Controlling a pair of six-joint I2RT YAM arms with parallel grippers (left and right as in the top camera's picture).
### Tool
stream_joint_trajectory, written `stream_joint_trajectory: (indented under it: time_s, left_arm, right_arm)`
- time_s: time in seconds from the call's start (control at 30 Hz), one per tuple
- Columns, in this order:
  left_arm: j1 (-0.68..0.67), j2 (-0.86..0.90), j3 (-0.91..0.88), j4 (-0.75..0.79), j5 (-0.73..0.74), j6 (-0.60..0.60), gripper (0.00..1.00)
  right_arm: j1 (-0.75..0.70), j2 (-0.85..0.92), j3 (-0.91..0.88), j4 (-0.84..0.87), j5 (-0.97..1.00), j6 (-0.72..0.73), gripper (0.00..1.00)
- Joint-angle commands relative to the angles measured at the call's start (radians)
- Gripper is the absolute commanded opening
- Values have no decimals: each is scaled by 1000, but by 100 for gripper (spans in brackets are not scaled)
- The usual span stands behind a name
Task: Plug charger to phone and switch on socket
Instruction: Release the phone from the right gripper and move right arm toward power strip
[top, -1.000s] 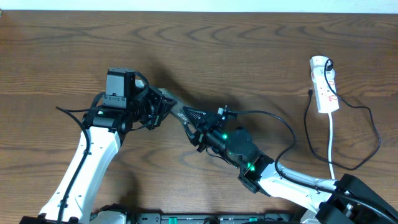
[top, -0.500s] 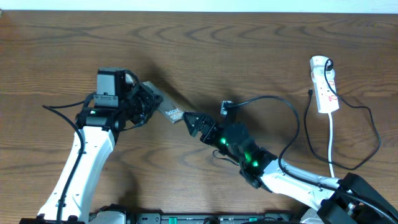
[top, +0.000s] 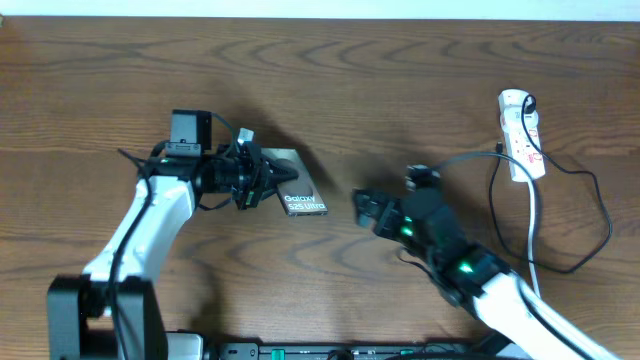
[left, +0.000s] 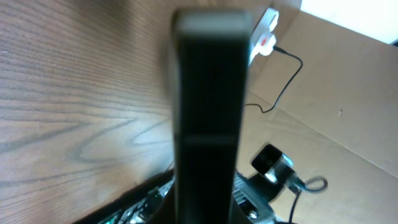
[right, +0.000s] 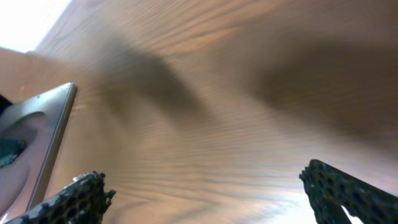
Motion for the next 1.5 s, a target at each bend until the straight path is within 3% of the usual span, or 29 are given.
stream_joint_trajectory:
  time_s: [0.0, 0.13, 0.2, 0.33, 0.47, 0.57, 0.9, 1.2, 1.47]
  left_arm:
    - [-21, 69, 6, 60, 143, 12, 7]
    - [-52, 137, 6, 240, 278, -63, 8]
    - [-69, 160, 6, 362, 333, -137, 7]
    - [-76, 161, 6, 414, 341, -202, 8]
    - [-76, 162, 6, 412, 341, -206, 7]
    - [-76, 162, 6, 412, 339, -206, 8]
    - [-76, 162, 6, 412, 312, -206, 8]
    - [-76, 162, 6, 412, 311, -214, 8]
    - [-76, 162, 6, 412, 236, -218, 7]
  right_arm:
    - [-64, -135, 9, -189, 182, -54, 99]
    - [-124, -250, 9, -340, 228, -55, 99]
    - [-134, -310, 9, -343, 225, -55, 99]
    - [-134, -330, 9, -299, 290, -55, 99]
    - [-139, -286, 12, -243, 396, -55, 67]
    - [-166, -223, 61, -258, 390, -55, 61]
    - [-360, 299, 446, -567, 455, -21, 61]
    - [-395, 615, 498, -500, 651, -22, 65]
    - [-423, 716, 498, -348, 729, -111, 77]
